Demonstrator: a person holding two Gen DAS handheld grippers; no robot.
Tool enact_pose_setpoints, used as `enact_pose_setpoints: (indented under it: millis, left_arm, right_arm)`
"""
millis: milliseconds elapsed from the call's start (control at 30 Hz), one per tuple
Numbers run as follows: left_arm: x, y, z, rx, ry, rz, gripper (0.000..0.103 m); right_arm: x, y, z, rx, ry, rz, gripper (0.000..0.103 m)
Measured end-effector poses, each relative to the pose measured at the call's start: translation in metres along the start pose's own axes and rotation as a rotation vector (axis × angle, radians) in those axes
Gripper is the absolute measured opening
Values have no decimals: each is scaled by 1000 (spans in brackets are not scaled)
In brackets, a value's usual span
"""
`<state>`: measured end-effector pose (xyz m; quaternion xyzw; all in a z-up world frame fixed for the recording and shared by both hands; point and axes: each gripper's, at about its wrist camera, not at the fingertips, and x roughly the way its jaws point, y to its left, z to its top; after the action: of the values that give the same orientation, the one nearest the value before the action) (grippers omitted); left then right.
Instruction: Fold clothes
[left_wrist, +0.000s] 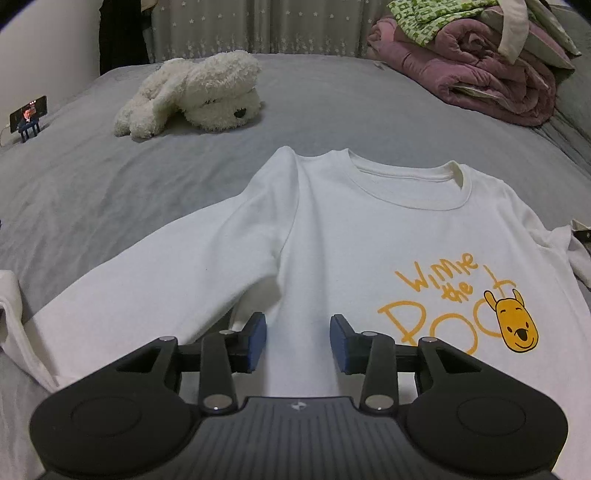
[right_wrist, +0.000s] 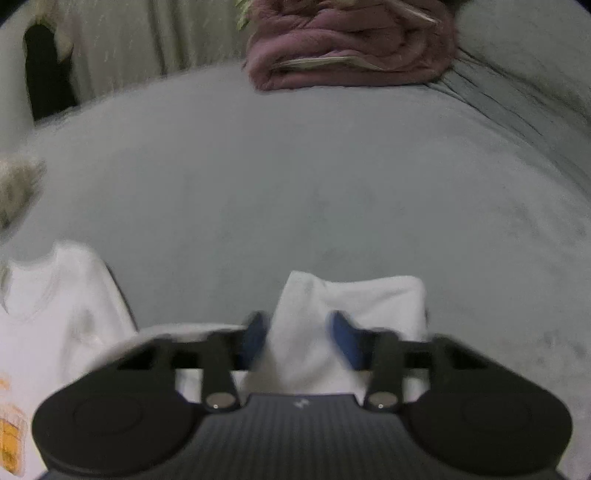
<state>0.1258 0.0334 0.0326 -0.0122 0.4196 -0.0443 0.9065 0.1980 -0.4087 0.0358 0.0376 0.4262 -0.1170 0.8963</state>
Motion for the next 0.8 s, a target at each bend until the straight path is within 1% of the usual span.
enact_pose_setpoints:
  millis: [33,67,133,167,233,300,367,400,500,533,600,667,733,767,800]
  left_arm:
    - [0,1,0,-5,2,-4,38]
    - [0,2,0,-9,3,-9,38]
    - [0,5,1,-22,7,-19,38]
    - [1,6,1,-28,9,-25,38]
    - [1,9,2,-42,12,-34,38]
    - [1,10,3,-49,13,-36,38]
    - [2,10,2,-52,13,-35,38]
    - [2,10,2,-53,13,-35,38]
    - [2,10,2,-57,13,-34,38]
    - [2,10,2,-56,12,-33,38]
    - [3,10,2,-49,11,-31,38]
    - [3,10,1,-44,10,-31,38]
    - [3,10,1,-41,9,-30,38]
    - [3,10,1,-41,9,-30,38]
    - [3,10,1,-39,9,-30,38]
  right_arm:
    - [0,4,0,-36,0,-26,13]
    - [-4,5,1,-51,0,-27,10]
    - [-18,3,4,-94,-29,-38,9]
    - [-32,0,9,-127,-71,-58,9]
    - [-72,-13,24,-172,-182,-67,9]
    - [-120,-32,40,-216,-311,-97,9]
    - [-167,-57,46,-261,-463,-84,9]
    - [-185,-70,43,-261,-521,-66,9]
    - [-227,-114,19,-223,-656,18,9]
    - [-235,-129,10,-213,-675,39,9]
    - [-212,-156,-12,-214,-577,24,11]
    - [-171,-171,-33,-238,-402,-105,14]
    - [-132,-184,-55,-254,-226,-246,14]
    - [-118,-190,-65,-243,-165,-285,15]
    - [-120,-195,-72,-182,-173,-247,15]
